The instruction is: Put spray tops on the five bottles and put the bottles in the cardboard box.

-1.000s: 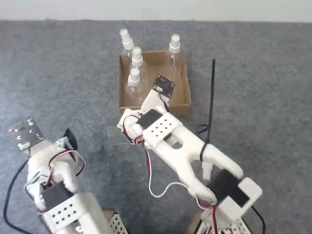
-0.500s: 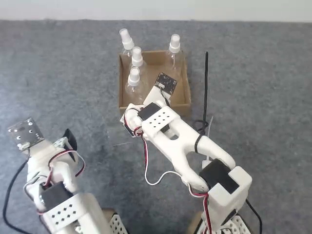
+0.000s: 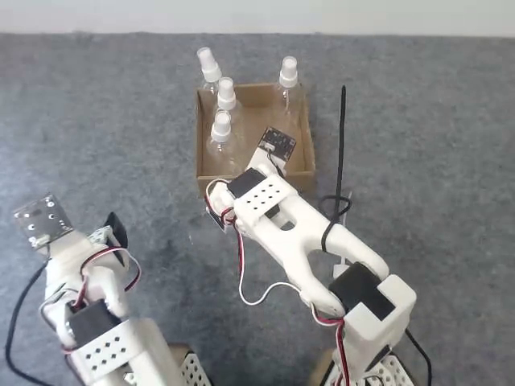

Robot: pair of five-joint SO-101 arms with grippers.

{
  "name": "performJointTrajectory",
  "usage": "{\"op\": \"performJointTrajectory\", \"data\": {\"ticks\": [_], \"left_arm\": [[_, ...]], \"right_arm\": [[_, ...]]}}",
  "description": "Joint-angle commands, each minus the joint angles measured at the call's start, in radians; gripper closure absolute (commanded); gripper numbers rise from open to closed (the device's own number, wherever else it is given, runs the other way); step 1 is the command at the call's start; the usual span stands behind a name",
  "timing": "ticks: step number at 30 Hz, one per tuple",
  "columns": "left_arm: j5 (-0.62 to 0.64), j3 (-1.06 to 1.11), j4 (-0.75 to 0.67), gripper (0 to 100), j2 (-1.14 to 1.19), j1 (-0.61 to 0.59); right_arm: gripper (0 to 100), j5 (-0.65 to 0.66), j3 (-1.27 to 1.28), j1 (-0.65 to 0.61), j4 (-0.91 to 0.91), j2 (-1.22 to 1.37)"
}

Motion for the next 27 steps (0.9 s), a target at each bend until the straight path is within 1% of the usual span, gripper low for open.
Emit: {"op": "performJointTrajectory", "data": {"ticks": [1, 6, 10, 13, 22, 27], "left_arm": [[0.000, -0.039, 0.000, 76, -0.011, -0.002], [0.000, -0.038, 0.000, 76, -0.011, -0.002], [0.000, -0.038, -0.002, 76, -0.011, -0.002], [0.000, -0.038, -0.002, 76, -0.011, -0.002], [0.000, -0.038, -0.002, 76, -0.011, -0.002], [0.000, -0.038, -0.002, 76, -0.011, -0.002]], "right_arm": [[75.0, 0.049, -0.032, 0.007, 0.070, -0.010], [74.9, 0.121, -0.032, 0.010, 0.170, -0.012], [74.7, 0.249, -0.032, 0.012, 0.245, -0.012], [74.7, 0.354, -0.032, 0.038, 0.288, -0.012], [74.9, 0.586, -0.034, 0.151, 0.381, -0.048], [74.9, 0.647, -0.026, 0.188, 0.441, -0.153]]}}
